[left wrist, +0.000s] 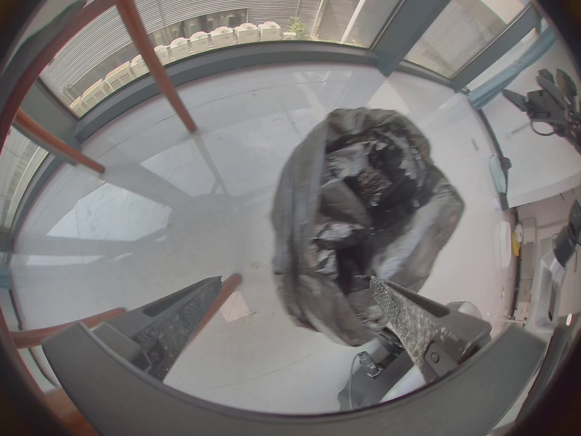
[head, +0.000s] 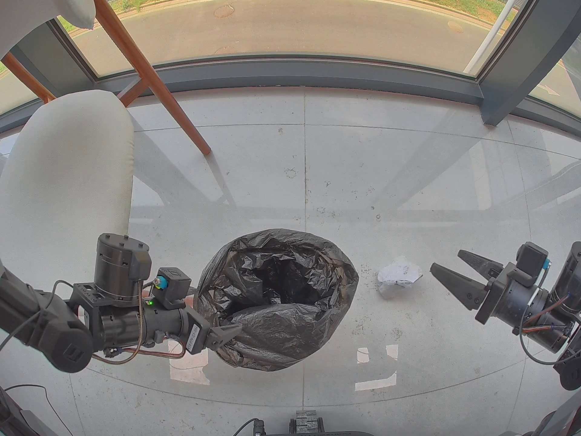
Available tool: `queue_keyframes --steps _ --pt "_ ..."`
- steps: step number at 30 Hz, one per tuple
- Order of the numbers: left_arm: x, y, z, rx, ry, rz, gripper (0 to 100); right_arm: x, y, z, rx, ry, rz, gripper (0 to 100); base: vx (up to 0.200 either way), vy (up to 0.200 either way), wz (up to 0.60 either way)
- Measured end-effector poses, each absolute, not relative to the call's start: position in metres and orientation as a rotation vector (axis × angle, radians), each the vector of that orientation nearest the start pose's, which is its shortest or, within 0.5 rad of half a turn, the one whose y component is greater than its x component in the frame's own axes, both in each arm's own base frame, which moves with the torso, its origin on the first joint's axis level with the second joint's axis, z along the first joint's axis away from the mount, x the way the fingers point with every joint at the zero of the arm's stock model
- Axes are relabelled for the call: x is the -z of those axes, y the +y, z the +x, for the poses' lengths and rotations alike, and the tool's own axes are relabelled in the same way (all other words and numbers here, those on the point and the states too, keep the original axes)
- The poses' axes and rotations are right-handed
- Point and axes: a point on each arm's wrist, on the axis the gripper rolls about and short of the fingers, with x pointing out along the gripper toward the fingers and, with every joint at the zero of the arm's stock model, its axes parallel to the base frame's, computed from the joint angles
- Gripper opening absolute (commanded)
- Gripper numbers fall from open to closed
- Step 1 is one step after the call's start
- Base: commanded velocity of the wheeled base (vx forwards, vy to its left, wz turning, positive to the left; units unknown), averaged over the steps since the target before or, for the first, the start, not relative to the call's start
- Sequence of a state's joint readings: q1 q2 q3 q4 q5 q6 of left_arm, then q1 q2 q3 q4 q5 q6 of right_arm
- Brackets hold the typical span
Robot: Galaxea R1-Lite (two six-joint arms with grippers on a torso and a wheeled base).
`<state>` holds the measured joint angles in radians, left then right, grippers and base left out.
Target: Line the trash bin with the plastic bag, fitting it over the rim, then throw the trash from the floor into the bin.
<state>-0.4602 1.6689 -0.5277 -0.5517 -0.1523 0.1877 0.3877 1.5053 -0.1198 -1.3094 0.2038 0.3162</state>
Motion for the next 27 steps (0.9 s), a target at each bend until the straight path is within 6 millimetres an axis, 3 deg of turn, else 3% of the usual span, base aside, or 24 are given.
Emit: queue_keyframes --steps 13,22,27 --pt "-0.165 -0.106 0.169 0.902 0.247 0.215 100 -0.141 0.030 0.124 -0.395 0.124 0.295 100 0.000 0.000 0.00" --pt "-0.184 -0.070 0.139 0.778 0.118 0.155 100 -0.129 0.013 0.084 -0.276 0.297 0.259 100 0.000 0.000 0.00" --pt "-0.190 -0.059 0.131 0.710 0.080 0.128 100 -0.155 0.010 0.089 -0.232 0.323 0.258 100 0.000 0.000 0.00"
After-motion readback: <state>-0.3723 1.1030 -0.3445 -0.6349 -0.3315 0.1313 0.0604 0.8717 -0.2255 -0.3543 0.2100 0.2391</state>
